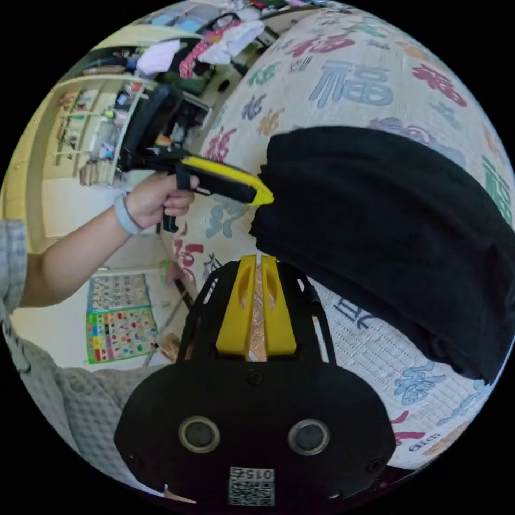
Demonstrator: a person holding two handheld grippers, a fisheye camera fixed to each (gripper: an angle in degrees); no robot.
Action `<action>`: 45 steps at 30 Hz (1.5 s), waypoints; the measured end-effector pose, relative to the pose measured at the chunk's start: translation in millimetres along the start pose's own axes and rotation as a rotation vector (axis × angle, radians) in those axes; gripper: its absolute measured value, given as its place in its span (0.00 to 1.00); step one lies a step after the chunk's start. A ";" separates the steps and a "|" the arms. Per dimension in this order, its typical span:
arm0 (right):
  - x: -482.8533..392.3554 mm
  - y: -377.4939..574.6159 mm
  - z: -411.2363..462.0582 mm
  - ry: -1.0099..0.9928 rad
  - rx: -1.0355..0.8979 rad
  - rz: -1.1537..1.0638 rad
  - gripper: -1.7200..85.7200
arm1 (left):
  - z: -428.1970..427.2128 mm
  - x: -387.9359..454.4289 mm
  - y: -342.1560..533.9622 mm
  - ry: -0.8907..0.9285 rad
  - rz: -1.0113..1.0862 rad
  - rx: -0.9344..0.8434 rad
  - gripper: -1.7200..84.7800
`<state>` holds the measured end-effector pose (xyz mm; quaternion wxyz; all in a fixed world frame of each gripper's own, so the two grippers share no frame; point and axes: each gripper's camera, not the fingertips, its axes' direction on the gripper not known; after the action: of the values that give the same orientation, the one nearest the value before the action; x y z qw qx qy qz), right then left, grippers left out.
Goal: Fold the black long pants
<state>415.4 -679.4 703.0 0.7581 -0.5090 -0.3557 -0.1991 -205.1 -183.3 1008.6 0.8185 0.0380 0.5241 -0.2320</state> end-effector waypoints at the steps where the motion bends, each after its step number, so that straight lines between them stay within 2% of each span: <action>1: 9.9 4.7 -14.7 -0.041 0.078 0.010 0.05 | -4.3 7.1 -2.7 -0.004 0.030 -0.027 0.09; 3: 30.5 16.0 -43.3 -0.031 0.175 0.084 0.06 | -16.8 24.0 -10.6 0.017 0.100 -0.029 0.09; 5: 74.8 44.6 -88.0 0.002 0.332 0.297 0.07 | -29.4 45.7 -27.6 0.057 0.173 0.011 0.10; 8: 139.9 95.0 -131.5 0.040 0.515 0.613 0.09 | -32.0 91.4 -81.7 0.078 0.302 0.078 0.12; 11: 189.2 126.6 -146.4 -0.016 0.624 0.795 0.10 | -2.4 138.3 -154.1 0.107 0.410 0.099 0.14; 16: 241.2 122.2 -129.9 -0.298 0.703 0.873 0.13 | 88.3 180.6 -260.1 0.094 0.394 -0.073 0.14; 19: 263.0 117.0 -116.2 -0.407 0.753 0.939 0.10 | 128.3 190.4 -281.1 0.088 0.369 -0.226 0.12; 21: 273.1 116.1 -111.1 -0.469 0.774 0.959 0.09 | 136.2 194.4 -284.2 0.064 0.371 -0.254 0.08; 22: 276.7 116.7 -110.5 -0.490 0.801 0.946 0.07 | 137.6 194.5 -285.0 0.110 0.370 -0.275 0.05; 24: 280.5 117.5 -110.7 -0.494 0.807 0.944 0.06 | 136.1 191.1 -283.7 0.163 0.324 -0.278 0.04; 30: 282.5 129.2 -130.3 -0.505 0.947 0.896 0.04 | 74.5 198.7 -251.4 0.205 0.339 0.027 0.02; 32: 291.9 132.4 -137.6 -0.503 1.004 0.887 0.04 | 71.4 191.6 -247.9 0.227 0.309 0.075 0.02; 36: 319.9 120.2 -130.2 -0.390 0.919 0.974 0.06 | 115.5 197.0 -257.9 0.118 0.335 -0.008 0.03; 38: 337.1 121.2 -127.0 -0.490 0.939 0.987 0.08 | 125.9 193.1 -265.8 0.163 0.268 -0.038 0.05; 41: 344.2 126.8 -140.4 -0.395 0.929 1.001 0.13 | 109.7 198.7 -269.4 0.214 0.290 0.027 0.11; 44: 359.5 115.9 -140.4 -0.459 0.868 0.960 0.13 | 120.2 207.0 -273.9 0.093 0.334 -0.109 0.12; 45: 363.0 111.1 -138.7 -0.488 0.853 0.947 0.12 | 135.9 208.5 -274.1 0.101 0.348 -0.199 0.08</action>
<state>778.2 -739.5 870.6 0.7958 -0.2968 -0.3030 0.4322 -134.4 -539.5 936.5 0.8187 0.0586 0.5704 -0.0323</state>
